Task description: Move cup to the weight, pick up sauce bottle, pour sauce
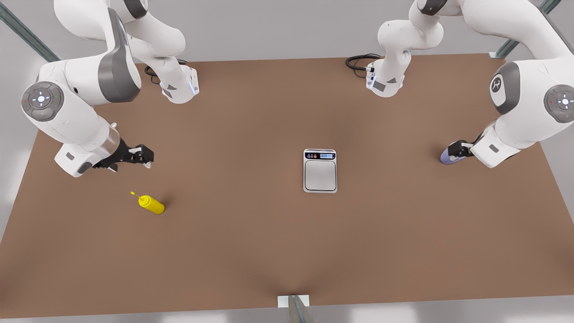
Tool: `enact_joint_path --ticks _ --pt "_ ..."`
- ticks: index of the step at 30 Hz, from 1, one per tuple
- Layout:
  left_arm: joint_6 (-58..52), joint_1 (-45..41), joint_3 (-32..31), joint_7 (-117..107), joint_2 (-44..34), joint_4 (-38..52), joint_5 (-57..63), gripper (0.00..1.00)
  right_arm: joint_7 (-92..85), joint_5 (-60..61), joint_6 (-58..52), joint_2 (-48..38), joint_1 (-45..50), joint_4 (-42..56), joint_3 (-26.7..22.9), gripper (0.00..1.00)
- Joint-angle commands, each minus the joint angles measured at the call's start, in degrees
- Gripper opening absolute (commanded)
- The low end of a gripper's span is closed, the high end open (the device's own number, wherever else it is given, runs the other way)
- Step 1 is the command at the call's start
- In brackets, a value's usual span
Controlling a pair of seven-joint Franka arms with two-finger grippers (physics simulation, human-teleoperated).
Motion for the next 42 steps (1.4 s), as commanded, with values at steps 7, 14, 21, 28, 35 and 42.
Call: enact_joint_path --ticks 7,14,21,28,35,42 --pt "12.7 16.6 1.0 20.0 3.9 -13.0 -1.3 1.00 0.6 -0.5 4.3 8.3 -0.5 0.1 -0.4 1.00" --pt "31.9 15.3 7.4 20.4 -7.1 -39.2 -3.8 1.00 0.4 -0.6 7.0 9.5 -0.8 -0.1 -0.6 1.00" --pt "36.5 15.5 10.2 20.4 -6.2 -46.9 -3.8 1.00 0.4 -0.4 7.5 10.8 -1.1 0.4 -0.5 1.00" --pt "36.6 16.6 10.8 20.4 -1.6 -46.8 -3.7 0.80 0.1 -0.4 7.8 10.8 -2.3 0.4 -0.7 1.00" --pt "37.7 16.6 12.0 20.3 0.9 -46.8 -3.8 0.77 0.2 -0.4 7.8 10.8 -2.4 0.4 -0.7 1.00" --pt "38.2 16.6 12.0 20.0 2.9 -46.8 -3.8 0.77 0.3 -0.5 7.8 10.7 -2.5 0.4 -0.7 1.00"
